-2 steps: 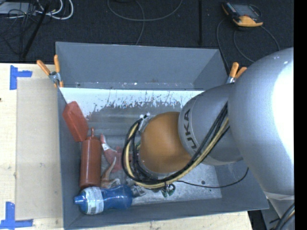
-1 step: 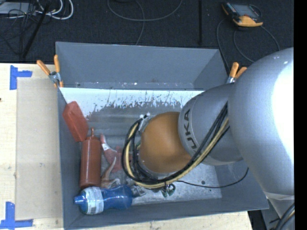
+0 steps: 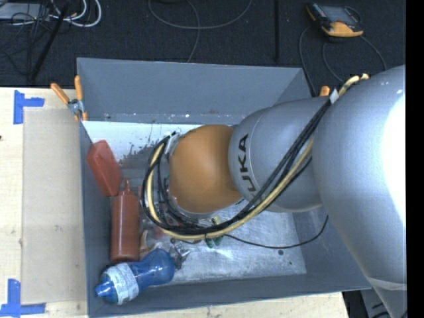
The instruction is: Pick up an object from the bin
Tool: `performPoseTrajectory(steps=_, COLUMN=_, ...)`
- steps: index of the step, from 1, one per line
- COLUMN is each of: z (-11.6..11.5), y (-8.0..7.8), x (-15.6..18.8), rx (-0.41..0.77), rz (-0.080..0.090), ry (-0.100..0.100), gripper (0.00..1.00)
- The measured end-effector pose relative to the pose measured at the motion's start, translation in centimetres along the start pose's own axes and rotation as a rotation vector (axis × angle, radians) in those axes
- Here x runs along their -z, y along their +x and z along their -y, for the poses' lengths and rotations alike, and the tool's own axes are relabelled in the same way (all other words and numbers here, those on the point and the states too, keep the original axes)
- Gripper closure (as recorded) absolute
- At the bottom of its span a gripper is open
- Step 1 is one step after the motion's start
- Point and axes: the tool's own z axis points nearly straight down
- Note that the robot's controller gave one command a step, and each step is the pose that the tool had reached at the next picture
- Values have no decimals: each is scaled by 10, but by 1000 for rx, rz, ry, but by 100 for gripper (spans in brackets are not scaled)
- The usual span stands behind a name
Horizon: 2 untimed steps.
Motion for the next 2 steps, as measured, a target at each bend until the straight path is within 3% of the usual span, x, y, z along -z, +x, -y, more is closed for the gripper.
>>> performPoseTrajectory(steps=1, z=0, y=0, x=-1, rx=0, rz=-1, ry=0, gripper=0)
performPoseTrajectory(steps=2, z=-4, y=0, x=-17, rx=169, rz=1, ry=1, gripper=0)
